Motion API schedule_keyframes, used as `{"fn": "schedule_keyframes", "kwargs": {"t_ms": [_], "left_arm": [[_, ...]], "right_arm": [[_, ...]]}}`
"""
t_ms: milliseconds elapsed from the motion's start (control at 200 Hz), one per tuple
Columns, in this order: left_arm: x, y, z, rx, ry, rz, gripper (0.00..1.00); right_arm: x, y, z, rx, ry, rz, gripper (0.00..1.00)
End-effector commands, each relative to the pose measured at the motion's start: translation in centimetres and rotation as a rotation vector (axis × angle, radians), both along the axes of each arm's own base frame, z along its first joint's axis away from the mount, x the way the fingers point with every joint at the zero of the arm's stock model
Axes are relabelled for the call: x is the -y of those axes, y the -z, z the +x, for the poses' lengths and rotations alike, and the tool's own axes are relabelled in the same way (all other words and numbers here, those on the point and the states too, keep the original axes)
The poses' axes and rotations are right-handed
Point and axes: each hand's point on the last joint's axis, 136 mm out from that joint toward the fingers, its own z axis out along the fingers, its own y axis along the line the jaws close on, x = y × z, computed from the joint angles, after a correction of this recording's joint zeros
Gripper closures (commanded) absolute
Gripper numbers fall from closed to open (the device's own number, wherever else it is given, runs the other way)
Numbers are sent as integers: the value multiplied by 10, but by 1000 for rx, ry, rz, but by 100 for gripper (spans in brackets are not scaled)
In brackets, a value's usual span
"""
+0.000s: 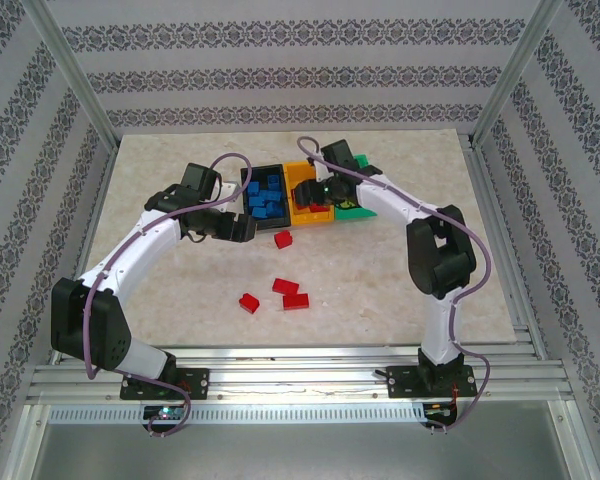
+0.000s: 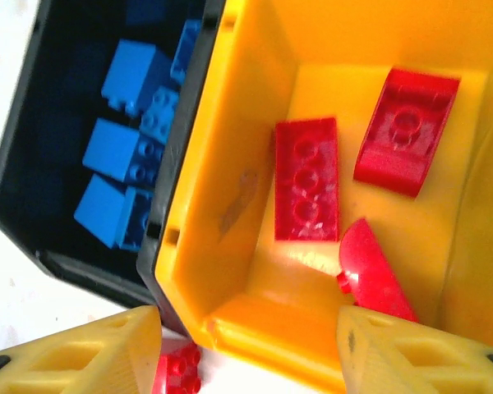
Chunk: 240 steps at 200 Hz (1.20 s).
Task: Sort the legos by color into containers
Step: Place the lego in the container, then pick up the lego from the center of the table.
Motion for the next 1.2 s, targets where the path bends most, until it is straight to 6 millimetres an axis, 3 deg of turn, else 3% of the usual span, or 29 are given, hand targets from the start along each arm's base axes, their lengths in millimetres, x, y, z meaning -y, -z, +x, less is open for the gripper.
{"fn": "schedule_keyframes", "kwargs": {"t_ms": [0, 285, 435, 804, 1194], "left_arm": [[-6, -5, 1, 4, 0, 15, 15], [-8, -5, 1, 6, -3, 21, 15], [-7, -3, 1, -3, -1, 16, 15], [-10, -1, 1, -3, -9, 36, 15], [-10, -2, 1, -2, -7, 38, 15]], "right_arm": [[-3, -17, -18, 40, -44, -3, 41], [-13, 2, -70, 50, -134, -95, 40], [-22, 15, -84, 51, -168, -150, 39], [-55, 40, -95, 33, -230, -209, 32], [-68, 62, -89, 2, -235, -249, 30]]}}
